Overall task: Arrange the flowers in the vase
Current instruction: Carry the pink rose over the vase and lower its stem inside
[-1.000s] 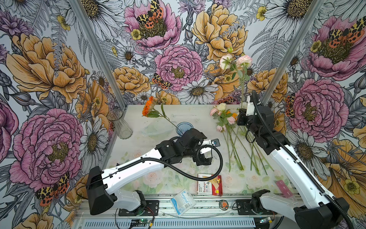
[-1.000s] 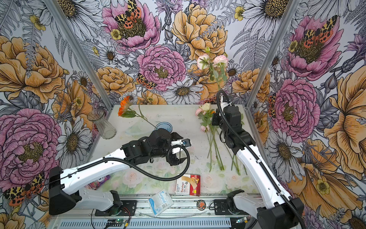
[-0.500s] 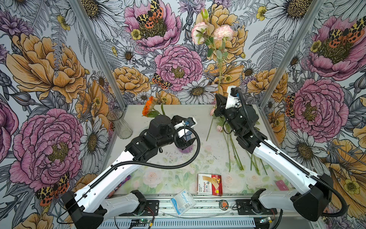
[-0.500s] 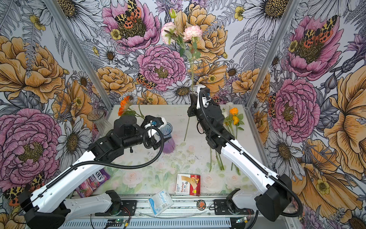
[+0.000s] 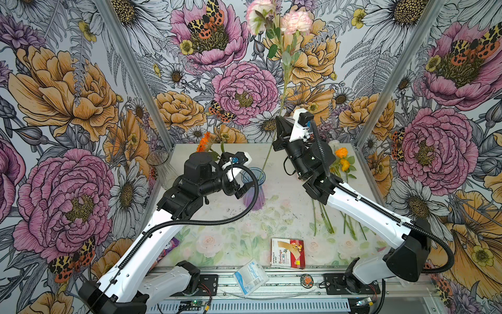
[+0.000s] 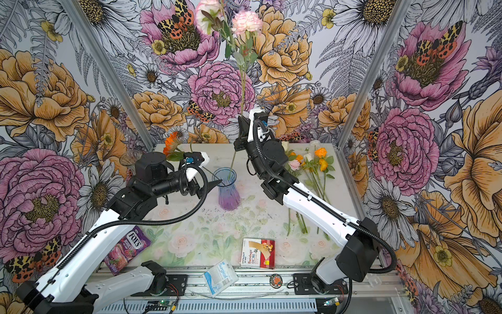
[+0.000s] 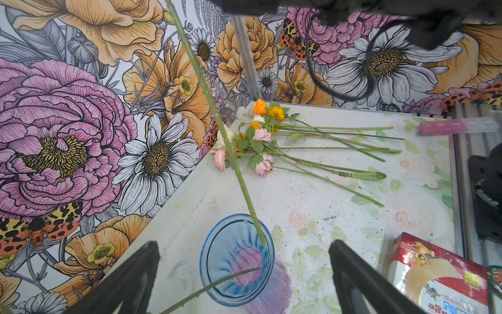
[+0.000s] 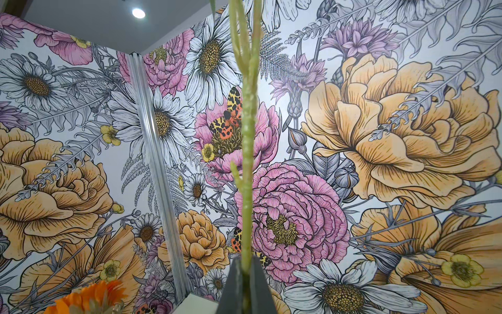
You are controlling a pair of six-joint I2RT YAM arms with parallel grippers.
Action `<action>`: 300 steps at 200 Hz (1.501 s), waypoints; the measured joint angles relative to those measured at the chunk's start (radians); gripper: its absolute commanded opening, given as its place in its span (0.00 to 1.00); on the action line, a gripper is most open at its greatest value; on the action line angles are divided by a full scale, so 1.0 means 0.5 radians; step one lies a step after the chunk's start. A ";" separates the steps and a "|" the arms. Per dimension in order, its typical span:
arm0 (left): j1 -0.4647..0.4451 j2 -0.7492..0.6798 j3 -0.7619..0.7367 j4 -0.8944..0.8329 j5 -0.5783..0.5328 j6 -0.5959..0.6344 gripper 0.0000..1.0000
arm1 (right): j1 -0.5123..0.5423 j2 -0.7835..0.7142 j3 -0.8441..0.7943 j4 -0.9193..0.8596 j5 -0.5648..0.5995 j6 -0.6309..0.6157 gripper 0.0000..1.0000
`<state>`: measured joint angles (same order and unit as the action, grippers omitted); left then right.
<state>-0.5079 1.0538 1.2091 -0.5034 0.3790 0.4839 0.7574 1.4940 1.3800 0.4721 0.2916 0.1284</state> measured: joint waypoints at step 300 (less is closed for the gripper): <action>0.031 0.005 -0.027 0.014 0.031 0.043 0.99 | 0.278 0.357 -0.735 0.666 0.204 0.023 0.05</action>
<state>-0.4923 1.0561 1.1957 -0.4961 0.3946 0.5056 0.8967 1.6726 1.0126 0.8051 0.3935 0.1398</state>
